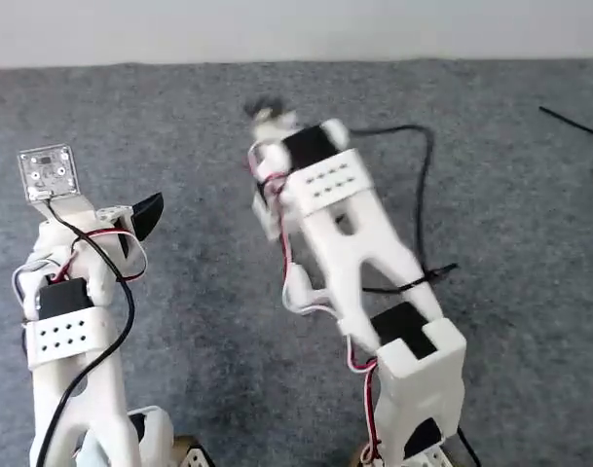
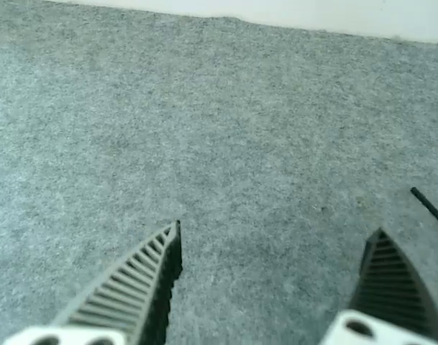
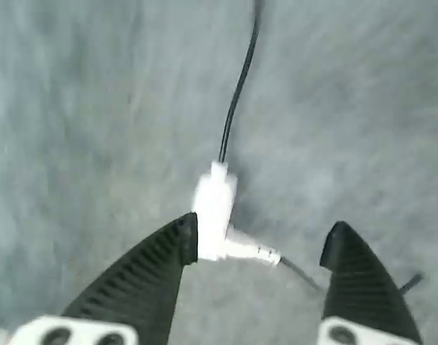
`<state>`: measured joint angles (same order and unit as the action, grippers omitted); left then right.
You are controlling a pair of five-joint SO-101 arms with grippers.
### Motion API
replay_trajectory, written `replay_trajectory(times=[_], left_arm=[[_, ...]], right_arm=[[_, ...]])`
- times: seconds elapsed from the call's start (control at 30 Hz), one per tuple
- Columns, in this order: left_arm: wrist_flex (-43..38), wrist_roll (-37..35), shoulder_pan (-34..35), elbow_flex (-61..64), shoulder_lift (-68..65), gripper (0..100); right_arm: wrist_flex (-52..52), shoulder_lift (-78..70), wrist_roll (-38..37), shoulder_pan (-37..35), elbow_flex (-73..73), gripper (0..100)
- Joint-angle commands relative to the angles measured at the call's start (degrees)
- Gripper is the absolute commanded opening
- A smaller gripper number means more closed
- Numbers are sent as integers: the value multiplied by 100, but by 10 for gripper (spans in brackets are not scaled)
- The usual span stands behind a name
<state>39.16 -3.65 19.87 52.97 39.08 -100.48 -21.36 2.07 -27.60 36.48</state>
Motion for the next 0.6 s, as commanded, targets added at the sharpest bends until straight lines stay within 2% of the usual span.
replay_trajectory(times=[0.0,0.23,0.33,0.43,0.57], left_arm=[[-158,62,-44,-48,62,374],[-97,167,-185,-101,79,374],[431,176,-457,-295,325,374],[1002,211,-800,-400,1081,374],[1196,738,-1204,66,2602,374]], right_arm=[[-242,435,-79,400,765,278],[-242,699,-88,1138,774,279],[-259,804,-88,1279,774,280],[-259,1182,-88,1226,536,281],[-242,2035,-88,892,-246,281]])
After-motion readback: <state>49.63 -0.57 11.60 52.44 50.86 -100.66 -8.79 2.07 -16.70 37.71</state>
